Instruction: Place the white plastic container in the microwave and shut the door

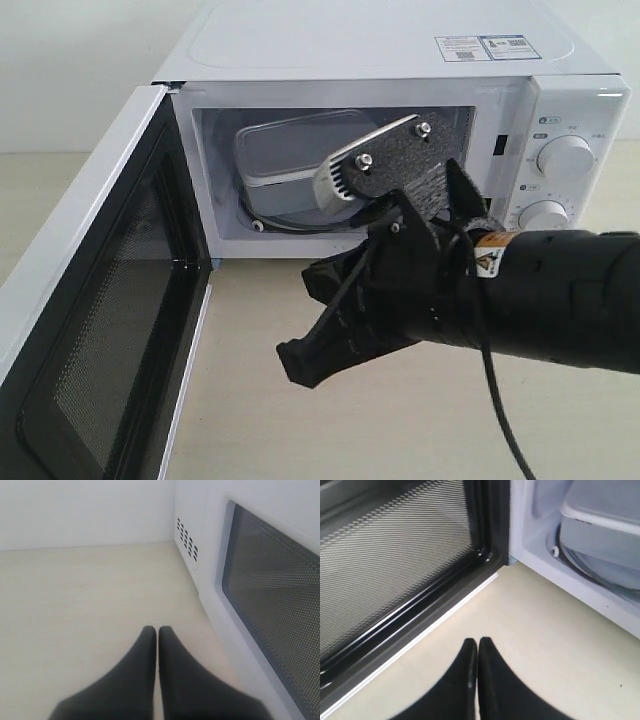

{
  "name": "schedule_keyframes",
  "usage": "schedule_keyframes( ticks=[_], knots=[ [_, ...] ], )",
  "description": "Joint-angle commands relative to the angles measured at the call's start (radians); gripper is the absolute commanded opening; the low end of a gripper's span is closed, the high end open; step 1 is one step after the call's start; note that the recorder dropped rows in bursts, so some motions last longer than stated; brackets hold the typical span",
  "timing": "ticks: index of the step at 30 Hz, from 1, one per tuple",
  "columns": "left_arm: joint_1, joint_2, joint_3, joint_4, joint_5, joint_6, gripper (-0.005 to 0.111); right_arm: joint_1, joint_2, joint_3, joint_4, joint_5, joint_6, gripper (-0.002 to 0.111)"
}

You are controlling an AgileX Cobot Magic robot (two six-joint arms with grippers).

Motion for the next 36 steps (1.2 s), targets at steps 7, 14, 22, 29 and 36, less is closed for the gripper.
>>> schedule_keyframes(
  ticks=[7, 14, 22, 29, 36],
  knots=[
    [0.003, -0.003, 0.004, 0.001, 0.000, 0.007, 0.004, -0.066, -0.330, 0.146, -0.008, 0.026, -0.059, 0.000],
    [0.003, -0.003, 0.004, 0.001, 0.000, 0.007, 0.004, -0.227, -0.570, 0.323, -0.008, 0.027, -0.035, 0.000],
    [0.003, -0.003, 0.004, 0.001, 0.000, 0.007, 0.004, -0.425, -0.882, 0.516, -0.008, 0.025, 0.001, 0.000],
    [0.003, -0.003, 0.004, 0.001, 0.000, 0.007, 0.004, -0.539, -1.082, 0.601, -0.008, 0.017, 0.001, 0.000],
    [0.003, -0.003, 0.004, 0.001, 0.000, 0.007, 0.004, -0.637, -1.255, 0.653, -0.006, 0.021, 0.044, 0.000]
  ],
)
